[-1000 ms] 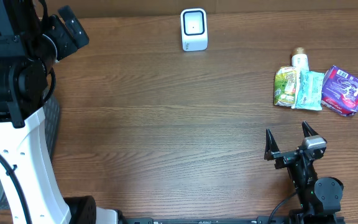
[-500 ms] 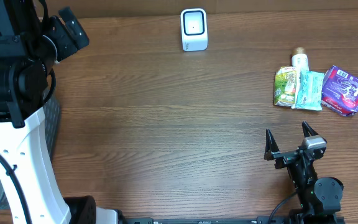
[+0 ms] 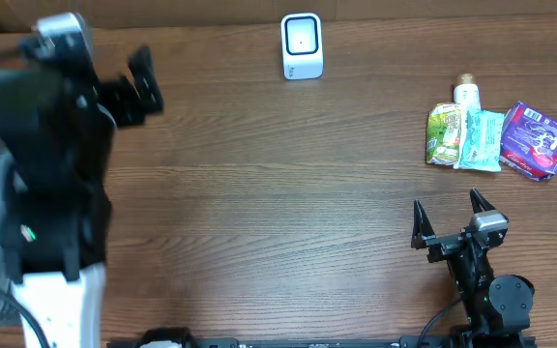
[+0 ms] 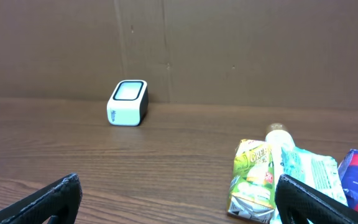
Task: Scan the item barcode
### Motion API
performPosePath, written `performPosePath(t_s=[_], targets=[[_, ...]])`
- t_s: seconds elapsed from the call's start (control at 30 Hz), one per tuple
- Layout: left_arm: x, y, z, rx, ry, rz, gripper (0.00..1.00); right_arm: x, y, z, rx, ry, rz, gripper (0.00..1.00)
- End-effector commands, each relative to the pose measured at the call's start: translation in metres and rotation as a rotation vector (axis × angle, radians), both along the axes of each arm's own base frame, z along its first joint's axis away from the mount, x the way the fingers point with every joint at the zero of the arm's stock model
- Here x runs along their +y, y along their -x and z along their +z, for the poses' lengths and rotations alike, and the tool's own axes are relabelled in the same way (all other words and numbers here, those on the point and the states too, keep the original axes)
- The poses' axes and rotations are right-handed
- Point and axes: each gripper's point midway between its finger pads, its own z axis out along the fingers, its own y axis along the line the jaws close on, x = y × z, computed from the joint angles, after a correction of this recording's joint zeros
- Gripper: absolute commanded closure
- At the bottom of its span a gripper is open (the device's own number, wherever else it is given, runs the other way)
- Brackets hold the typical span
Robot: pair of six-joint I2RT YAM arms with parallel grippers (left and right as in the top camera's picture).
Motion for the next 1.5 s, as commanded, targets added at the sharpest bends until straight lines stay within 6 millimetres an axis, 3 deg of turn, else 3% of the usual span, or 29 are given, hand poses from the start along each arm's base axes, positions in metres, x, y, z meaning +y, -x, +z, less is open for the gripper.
performPosePath(t_s=[0.0,0.3,0.6,0.93,1.07,1.47], targets=[[-0.013,0.018,-0.04,-0.008,-0.095,-0.108,0.0,0.002,0.001,-0.001,-0.006,-0.003,0.011,0.0],[-0.015,0.067,-0.141,-0.118,-0.235,-0.129,0.0,0.002,0.001,-0.001,-0.006,-0.003,0.011,0.0],[-0.016,0.091,-0.21,-0.21,-0.274,-0.121,0.01,0.002,0.0,-0.001,-0.006,-0.003,0.011,0.0],[-0.016,0.102,-0.239,-0.251,-0.342,-0.122,0.0,0.002,0.001,-0.001,-0.006,-0.003,0.011,0.0],[-0.018,0.107,-0.257,-0.191,-0.333,-0.139,0.0,0.002,0.001,-0.001,-0.006,-0.003,0.011,0.0],[-0.02,0.107,-0.258,-0.19,-0.314,-0.144,0.0,0.002,0.001,-0.001,-0.006,-0.003,0.011,0.0]])
